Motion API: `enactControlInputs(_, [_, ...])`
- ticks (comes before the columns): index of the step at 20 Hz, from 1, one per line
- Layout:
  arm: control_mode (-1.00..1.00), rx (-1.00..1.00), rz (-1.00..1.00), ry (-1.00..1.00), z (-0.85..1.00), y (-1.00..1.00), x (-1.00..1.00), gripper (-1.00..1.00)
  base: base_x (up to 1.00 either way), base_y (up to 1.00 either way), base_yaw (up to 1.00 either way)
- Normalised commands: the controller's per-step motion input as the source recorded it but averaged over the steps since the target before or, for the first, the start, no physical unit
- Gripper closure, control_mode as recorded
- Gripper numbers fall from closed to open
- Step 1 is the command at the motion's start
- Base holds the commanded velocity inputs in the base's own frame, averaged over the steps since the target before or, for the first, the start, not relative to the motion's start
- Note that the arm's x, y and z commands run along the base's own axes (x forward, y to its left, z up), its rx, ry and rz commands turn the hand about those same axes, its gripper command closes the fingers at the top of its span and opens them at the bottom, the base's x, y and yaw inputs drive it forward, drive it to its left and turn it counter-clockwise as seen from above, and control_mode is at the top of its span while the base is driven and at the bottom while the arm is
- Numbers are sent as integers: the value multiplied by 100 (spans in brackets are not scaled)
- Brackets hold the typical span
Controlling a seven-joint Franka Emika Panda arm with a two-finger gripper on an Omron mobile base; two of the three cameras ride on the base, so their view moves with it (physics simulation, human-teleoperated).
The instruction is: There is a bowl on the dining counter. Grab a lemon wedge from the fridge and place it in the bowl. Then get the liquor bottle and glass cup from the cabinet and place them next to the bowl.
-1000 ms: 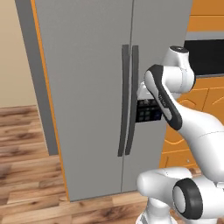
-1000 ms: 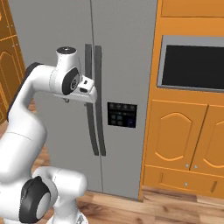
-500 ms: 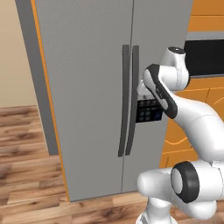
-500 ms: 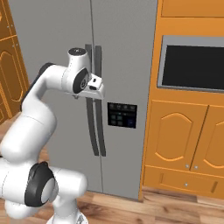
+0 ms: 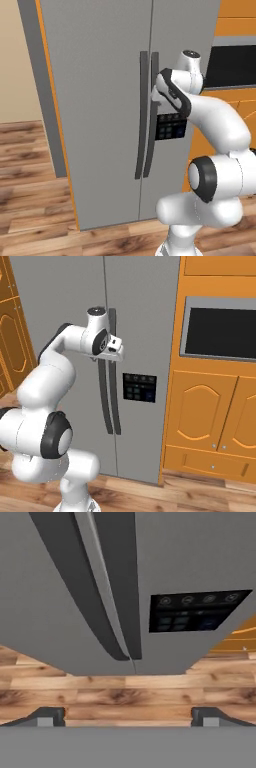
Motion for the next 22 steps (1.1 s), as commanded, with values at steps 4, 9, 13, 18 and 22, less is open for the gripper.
enactControlInputs(4, [-100, 0, 0, -5, -15, 0, 62, -100, 0, 0, 0])
enactControlInputs(9, [-100, 0, 0, -7, -26, 0, 48, -100, 0, 0, 0])
enactControlInputs(13, [-100, 0, 0, -5, -21, 0, 49, -100, 0, 0, 0])
enactControlInputs(18, [-100, 0, -2, -1, -6, 0, 46, -100, 0, 0, 0])
enactControlInputs(22, [-100, 0, -4, 0, -5, 0, 45, -100, 0, 0, 0])
